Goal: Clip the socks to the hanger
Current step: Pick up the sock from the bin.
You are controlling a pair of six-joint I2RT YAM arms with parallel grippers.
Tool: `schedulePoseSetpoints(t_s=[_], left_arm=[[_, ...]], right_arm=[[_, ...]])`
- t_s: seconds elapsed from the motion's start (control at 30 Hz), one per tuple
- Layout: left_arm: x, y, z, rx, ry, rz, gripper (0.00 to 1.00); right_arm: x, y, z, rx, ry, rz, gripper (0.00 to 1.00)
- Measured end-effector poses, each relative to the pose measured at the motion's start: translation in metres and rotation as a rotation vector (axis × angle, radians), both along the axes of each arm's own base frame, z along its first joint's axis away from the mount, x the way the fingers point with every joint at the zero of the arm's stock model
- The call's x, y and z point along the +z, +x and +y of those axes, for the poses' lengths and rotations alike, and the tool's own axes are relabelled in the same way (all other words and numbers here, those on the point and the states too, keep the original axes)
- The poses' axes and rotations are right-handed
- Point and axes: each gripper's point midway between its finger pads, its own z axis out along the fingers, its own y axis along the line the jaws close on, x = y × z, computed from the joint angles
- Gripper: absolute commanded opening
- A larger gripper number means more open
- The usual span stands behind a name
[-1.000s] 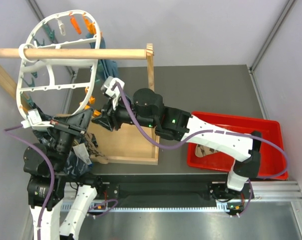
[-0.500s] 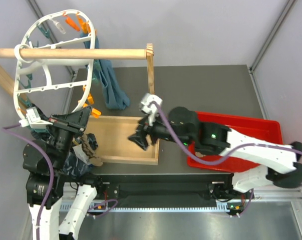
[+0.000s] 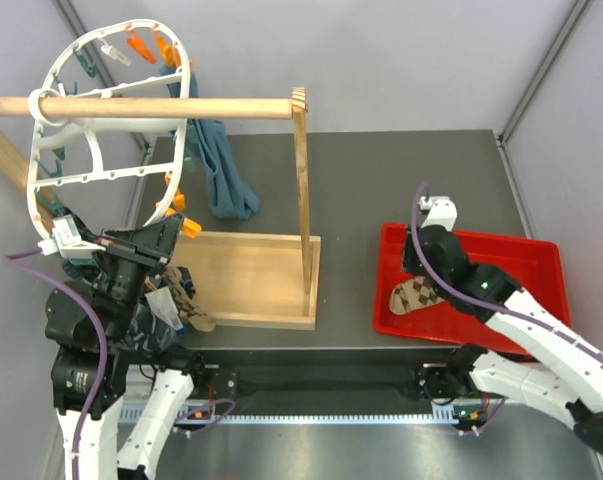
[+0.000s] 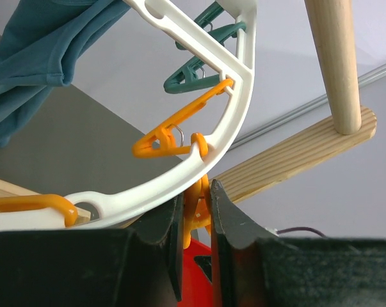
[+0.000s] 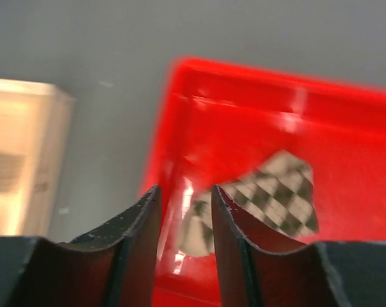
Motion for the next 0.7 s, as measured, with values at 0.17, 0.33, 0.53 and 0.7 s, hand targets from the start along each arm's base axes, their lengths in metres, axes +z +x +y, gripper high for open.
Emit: schedulePoseSetpoints(t_s=[0.17,0.33,0.53,0.7], left_arm=[[0.000,0.000,0.000,-0.001,-0.001,0.002,0.00],[0.000,0.000,0.000,-0.001,-0.001,0.002,0.00],[-0.001,0.000,0.000,-0.002,-0.001,0.003,0.00],[0.000,-0.001,0.000,-0.002,-0.003,0.002,0.00]], right_arm=[[-0.081,0.010,-0.057,-0.232,-0.040,0.219,0.43],[-0.152,-0.008,-0.062,-0.260,-0.104,0.436,0.42],[-0.180,-0.017,-0.063,-0.284,-0.102,0.510,0.37],[-0.184,-0.011,-0.060,-0.297,-0.079,0.504,0.35]])
